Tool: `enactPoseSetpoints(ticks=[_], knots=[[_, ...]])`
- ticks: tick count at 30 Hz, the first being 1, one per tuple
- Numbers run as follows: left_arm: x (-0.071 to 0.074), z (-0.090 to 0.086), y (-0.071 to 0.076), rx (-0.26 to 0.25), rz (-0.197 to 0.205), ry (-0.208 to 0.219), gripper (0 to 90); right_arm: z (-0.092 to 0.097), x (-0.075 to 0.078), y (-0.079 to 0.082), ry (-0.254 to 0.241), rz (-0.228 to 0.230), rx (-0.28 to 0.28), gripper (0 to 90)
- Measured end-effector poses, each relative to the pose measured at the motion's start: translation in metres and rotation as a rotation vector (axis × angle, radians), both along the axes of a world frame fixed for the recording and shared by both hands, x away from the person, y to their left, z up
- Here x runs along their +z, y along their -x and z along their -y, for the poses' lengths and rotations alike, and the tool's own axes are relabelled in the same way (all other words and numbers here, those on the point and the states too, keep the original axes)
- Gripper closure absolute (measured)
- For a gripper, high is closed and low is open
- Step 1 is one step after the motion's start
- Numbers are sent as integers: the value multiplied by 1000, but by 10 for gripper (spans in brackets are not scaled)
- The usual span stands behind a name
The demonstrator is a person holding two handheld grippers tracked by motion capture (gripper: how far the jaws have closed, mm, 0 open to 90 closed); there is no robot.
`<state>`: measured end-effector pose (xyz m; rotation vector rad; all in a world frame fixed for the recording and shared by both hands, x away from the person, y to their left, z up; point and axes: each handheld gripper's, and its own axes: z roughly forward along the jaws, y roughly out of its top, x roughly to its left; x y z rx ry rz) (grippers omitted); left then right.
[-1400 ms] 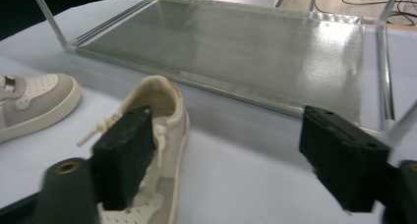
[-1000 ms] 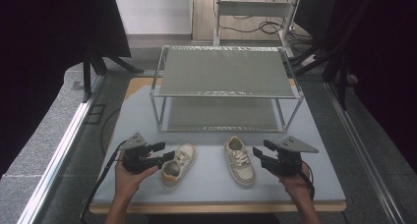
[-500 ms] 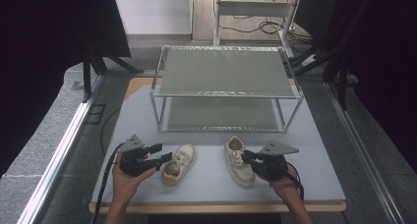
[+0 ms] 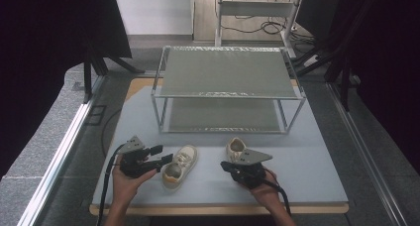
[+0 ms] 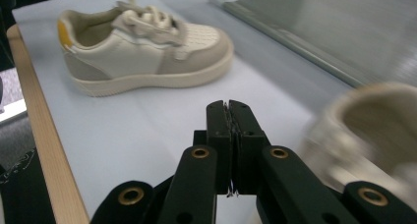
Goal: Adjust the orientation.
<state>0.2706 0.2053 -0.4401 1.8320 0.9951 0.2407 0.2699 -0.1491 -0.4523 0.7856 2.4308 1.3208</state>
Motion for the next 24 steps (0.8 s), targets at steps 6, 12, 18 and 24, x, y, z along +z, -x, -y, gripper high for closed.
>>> enactPoseSetpoints(ticks=[6,12,18,24], knots=[[0,-8,2,15,-5,12,418,-46,-8,-8,57,-6,8,886],[1,-11,2,12,-3,25,417,-80,-19,-27,127,-41,-35,895],[1,-10,2,4,1,28,417,-94,-25,-32,231,-15,-71,900],[1,-7,2,-11,8,26,416,-101,-30,-38,235,-20,-83,900]])
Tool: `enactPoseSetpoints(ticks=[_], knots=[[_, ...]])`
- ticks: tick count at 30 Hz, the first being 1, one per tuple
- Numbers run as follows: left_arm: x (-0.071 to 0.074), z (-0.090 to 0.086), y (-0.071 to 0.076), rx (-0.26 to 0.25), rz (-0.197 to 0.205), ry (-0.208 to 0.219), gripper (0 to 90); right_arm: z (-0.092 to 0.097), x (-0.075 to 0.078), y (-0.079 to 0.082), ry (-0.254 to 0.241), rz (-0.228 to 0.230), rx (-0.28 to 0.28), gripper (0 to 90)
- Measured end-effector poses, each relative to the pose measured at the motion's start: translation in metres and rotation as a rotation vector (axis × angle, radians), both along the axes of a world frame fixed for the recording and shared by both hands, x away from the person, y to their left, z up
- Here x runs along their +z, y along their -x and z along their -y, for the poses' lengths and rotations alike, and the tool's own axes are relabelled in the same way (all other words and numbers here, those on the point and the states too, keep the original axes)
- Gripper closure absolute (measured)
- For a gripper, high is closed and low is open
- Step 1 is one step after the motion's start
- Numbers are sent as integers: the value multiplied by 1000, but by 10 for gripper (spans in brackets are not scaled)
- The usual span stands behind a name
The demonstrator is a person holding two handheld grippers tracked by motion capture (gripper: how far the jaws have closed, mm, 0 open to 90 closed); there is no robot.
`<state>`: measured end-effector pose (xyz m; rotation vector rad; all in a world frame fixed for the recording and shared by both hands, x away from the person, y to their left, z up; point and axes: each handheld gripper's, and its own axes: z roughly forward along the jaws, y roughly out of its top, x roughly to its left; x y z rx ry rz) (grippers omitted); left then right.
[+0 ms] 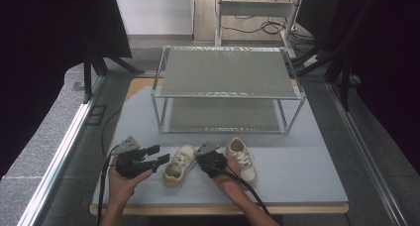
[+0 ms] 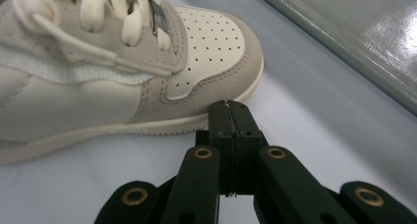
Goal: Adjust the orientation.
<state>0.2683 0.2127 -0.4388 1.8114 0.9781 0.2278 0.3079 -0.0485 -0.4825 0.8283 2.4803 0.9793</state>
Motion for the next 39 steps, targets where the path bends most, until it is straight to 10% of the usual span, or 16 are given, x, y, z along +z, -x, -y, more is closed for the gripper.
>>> enactPoseSetpoints(ticks=[21,33,39], knots=[[-7,-4,1,-6,-12,9,415,-10,5,-12,-23,38,13,890],[-9,0,-1,-13,-22,-8,413,91,33,52,-141,134,-21,895],[-8,-3,-1,-8,-20,1,413,127,24,68,-148,99,-76,896]])
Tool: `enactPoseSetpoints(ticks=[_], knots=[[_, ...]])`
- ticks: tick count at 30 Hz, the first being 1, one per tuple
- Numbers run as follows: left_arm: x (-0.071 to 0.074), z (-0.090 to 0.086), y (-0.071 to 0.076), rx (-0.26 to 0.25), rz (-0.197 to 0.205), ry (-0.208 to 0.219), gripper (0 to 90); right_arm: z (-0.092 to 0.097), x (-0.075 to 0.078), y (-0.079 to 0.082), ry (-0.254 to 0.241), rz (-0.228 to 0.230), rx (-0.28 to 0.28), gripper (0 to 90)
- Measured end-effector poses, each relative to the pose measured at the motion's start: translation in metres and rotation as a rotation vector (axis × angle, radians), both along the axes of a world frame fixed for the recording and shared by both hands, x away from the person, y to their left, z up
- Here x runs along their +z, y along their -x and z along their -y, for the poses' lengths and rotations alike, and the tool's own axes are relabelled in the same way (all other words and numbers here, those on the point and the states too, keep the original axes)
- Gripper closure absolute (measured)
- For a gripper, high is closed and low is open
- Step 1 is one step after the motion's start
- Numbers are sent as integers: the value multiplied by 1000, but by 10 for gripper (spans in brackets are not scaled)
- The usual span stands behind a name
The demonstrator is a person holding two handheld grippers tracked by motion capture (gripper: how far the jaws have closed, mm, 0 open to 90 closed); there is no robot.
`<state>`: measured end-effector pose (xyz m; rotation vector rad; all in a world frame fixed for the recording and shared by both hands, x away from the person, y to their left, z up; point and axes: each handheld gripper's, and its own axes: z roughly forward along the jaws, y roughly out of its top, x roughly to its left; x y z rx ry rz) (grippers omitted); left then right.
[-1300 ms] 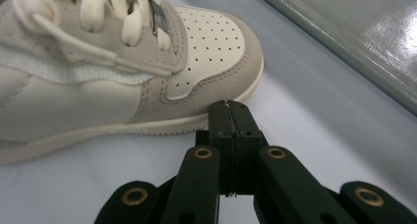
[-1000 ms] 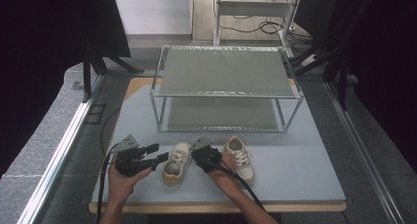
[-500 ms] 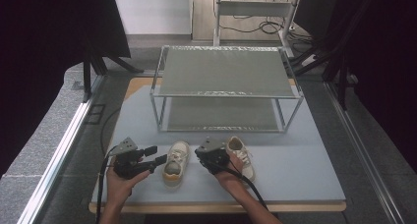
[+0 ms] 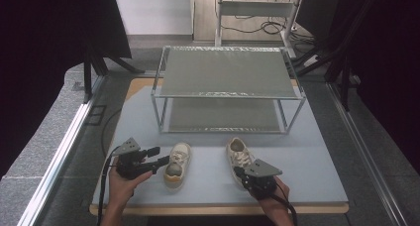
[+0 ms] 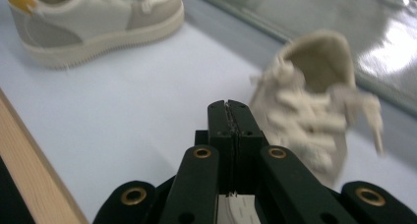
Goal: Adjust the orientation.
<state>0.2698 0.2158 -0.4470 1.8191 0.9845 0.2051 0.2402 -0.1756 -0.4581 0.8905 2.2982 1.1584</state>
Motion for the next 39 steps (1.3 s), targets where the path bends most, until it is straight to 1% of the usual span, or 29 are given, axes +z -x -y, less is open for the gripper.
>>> enactPoseSetpoints(ticks=[1,4,7,10,13,17,20,21,22,27,30,34,35,36,39], knots=[[0,0,0,3,1,4,414,3,-5,1,-4,-12,3,896],[0,0,-2,0,-1,6,414,1,-9,0,4,-16,9,895],[-1,3,-4,0,-11,-4,414,-12,-13,-3,33,-6,42,895],[1,6,-2,-5,-7,-8,415,-21,-15,-3,52,1,64,895],[3,8,-1,-16,0,4,414,-24,-18,-2,77,11,71,895],[4,10,-3,-22,1,4,414,-17,-19,-4,68,3,48,896],[2,10,-6,-22,-7,-3,414,-11,-21,-8,52,-13,33,897],[1,10,-6,-21,-10,-3,414,-9,-22,-9,37,-19,38,897],[0,9,-7,-21,-13,-3,414,-9,-22,-9,34,-23,37,898],[0,8,-7,-18,-15,-2,415,-8,-22,-9,36,-21,43,898],[1,8,-3,-17,-10,-10,410,-5,-21,-7,25,-23,43,898],[2,6,0,-12,-7,-10,407,0,-21,-8,6,-33,53,898],[3,4,2,-2,-6,-7,407,1,-21,-8,3,-35,53,899],[3,4,2,-2,-6,-7,407,1,-21,-8,3,-35,53,899],[2,0,4,11,-8,-6,407,8,-20,-9,-4,-44,53,900]])
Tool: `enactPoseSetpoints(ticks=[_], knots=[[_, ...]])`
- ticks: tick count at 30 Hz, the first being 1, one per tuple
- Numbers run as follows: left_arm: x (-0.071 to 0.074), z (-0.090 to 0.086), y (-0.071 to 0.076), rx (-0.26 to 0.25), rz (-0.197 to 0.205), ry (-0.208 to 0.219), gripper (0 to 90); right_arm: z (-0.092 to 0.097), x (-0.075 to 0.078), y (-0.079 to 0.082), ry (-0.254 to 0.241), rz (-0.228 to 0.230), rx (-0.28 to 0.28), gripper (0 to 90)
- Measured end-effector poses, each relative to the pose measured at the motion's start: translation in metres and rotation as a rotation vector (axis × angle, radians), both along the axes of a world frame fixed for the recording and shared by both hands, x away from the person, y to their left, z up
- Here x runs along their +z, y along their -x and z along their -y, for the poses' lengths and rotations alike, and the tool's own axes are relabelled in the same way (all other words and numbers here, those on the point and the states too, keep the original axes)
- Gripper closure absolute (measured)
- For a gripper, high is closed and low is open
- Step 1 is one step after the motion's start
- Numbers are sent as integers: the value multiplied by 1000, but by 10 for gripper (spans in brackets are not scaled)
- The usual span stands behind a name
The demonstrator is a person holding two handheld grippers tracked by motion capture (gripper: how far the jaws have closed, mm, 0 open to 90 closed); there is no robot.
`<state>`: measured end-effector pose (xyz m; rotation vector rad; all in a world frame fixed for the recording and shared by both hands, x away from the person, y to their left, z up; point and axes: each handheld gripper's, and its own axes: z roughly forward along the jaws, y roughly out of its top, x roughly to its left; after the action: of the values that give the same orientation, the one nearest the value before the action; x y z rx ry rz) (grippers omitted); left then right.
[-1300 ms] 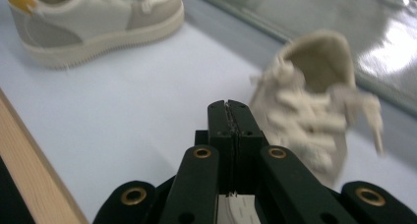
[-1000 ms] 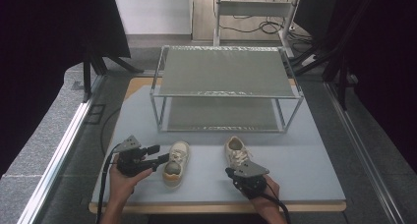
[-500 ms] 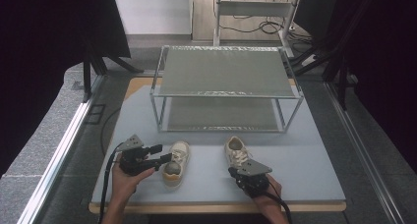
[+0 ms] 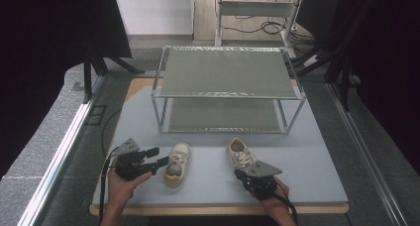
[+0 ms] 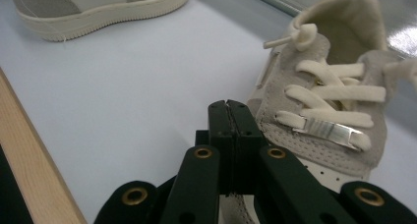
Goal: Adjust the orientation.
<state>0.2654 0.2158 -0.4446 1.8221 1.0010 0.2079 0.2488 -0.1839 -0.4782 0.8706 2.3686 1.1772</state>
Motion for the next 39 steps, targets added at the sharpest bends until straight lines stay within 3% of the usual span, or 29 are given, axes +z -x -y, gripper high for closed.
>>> enactPoseSetpoints(ticks=[7,16,25,39], knots=[[0,0,1,1,0,-4,407,20,2,-2,-16,-19,-19,900],[3,-2,2,1,7,5,406,52,4,-15,-54,-54,-94,900],[4,-1,2,0,10,3,406,60,2,-20,-72,-59,-112,900],[4,1,3,-7,10,0,406,74,1,-38,-58,-36,-190,900]])
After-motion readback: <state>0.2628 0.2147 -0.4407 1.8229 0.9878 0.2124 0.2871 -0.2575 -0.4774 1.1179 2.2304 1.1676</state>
